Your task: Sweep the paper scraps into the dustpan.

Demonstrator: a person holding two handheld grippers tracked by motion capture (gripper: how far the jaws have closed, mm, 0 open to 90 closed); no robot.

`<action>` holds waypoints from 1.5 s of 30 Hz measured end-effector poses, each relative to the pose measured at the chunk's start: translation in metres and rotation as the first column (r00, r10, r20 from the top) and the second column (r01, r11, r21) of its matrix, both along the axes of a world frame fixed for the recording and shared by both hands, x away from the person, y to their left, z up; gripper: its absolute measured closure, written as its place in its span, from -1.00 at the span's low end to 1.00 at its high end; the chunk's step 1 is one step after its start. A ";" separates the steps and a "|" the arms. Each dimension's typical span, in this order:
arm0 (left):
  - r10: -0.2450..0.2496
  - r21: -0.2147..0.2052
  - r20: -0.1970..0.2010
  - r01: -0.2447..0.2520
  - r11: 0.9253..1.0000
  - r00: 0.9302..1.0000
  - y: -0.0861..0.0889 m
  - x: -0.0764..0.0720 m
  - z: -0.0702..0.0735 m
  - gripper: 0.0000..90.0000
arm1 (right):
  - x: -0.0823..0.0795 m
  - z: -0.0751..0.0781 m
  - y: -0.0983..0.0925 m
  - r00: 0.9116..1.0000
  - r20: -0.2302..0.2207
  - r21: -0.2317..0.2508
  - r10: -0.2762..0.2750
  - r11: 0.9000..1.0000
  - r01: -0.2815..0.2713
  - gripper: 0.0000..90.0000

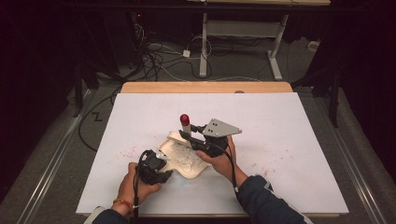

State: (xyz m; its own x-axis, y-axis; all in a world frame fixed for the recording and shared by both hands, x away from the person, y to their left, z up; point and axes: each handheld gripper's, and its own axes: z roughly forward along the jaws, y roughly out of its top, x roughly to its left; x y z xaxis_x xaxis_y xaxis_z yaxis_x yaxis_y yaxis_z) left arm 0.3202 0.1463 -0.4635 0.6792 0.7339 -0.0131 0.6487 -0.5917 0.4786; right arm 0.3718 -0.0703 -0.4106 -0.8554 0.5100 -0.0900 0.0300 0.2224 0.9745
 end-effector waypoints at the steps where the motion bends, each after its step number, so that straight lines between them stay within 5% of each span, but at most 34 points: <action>1: -0.001 0.001 0.001 0.001 1.000 1.000 0.000 0.000 0.000 0.41 | -0.001 0.001 0.001 1.000 0.001 0.004 0.006 1.000 -0.006 0.55; 11: -0.010 0.008 0.003 0.010 1.000 1.000 0.003 -0.001 0.000 0.41 | 0.000 0.012 0.001 0.999 0.029 -0.012 -0.018 1.000 0.018 0.57; 19: -0.021 0.020 0.003 0.020 1.000 1.000 0.008 -0.004 0.000 0.41 | 0.007 0.038 -0.019 0.995 0.050 0.067 -0.082 0.995 0.079 0.57; 24: -0.030 0.030 0.001 0.030 0.999 1.000 0.012 -0.007 0.000 0.41 | 0.000 0.049 -0.035 0.992 0.068 0.064 -0.102 0.993 0.098 0.57; 38: -0.037 0.053 -0.021 0.039 0.998 0.999 0.019 -0.015 0.000 0.41 | -0.064 0.054 -0.110 0.995 0.017 -0.100 -0.100 0.990 0.101 0.57; 45: -0.041 0.055 -0.019 0.042 0.998 0.999 0.018 -0.015 0.000 0.41 | -0.072 0.039 -0.115 0.993 -0.057 -0.160 -0.108 0.982 0.098 0.57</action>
State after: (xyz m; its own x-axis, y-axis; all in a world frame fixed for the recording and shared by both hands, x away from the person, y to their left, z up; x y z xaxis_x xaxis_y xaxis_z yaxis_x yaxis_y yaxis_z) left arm 0.3054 0.1640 -0.4632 0.7092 0.7049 0.0147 0.6310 -0.6439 0.4328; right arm 0.2996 -0.1850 -0.3716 -0.8057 0.5797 -0.1215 0.1229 0.3643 0.9231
